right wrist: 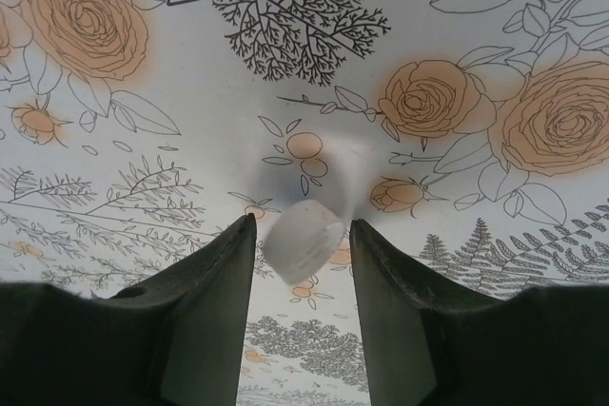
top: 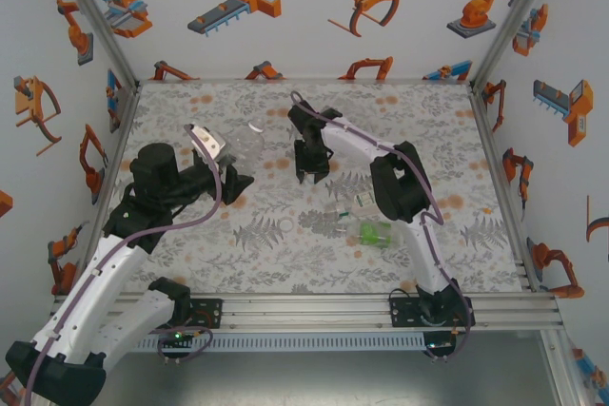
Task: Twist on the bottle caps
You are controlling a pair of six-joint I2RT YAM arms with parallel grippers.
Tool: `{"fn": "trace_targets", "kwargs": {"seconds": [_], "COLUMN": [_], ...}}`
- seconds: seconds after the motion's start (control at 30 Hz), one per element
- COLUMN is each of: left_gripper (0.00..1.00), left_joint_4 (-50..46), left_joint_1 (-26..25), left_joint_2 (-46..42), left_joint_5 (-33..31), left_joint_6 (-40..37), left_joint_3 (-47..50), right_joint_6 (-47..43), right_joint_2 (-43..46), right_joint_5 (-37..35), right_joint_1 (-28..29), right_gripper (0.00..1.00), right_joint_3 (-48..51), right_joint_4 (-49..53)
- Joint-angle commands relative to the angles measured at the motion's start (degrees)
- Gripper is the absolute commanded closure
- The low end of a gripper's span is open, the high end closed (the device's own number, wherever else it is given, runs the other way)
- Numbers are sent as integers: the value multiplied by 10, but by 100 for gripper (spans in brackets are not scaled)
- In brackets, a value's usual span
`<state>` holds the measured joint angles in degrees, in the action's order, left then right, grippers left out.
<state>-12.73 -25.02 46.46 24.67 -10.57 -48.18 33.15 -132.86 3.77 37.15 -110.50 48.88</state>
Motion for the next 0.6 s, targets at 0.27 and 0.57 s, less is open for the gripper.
{"fn": "trace_targets", "kwargs": {"seconds": [0.27, 0.57], "left_gripper": [100, 100], "left_joint_4": [7, 6], "left_joint_1": [5, 6], "left_joint_2": [-6, -8], "left_joint_5": [14, 15], "left_joint_6": [13, 13], "left_joint_3": [5, 5], "right_joint_6": [-2, -20], "right_joint_2": [-9, 32], "right_joint_5": [4, -39], "right_joint_1": [-4, -3], "right_gripper": [64, 56], "right_joint_3": [20, -5], "right_joint_4": [-9, 25]}}
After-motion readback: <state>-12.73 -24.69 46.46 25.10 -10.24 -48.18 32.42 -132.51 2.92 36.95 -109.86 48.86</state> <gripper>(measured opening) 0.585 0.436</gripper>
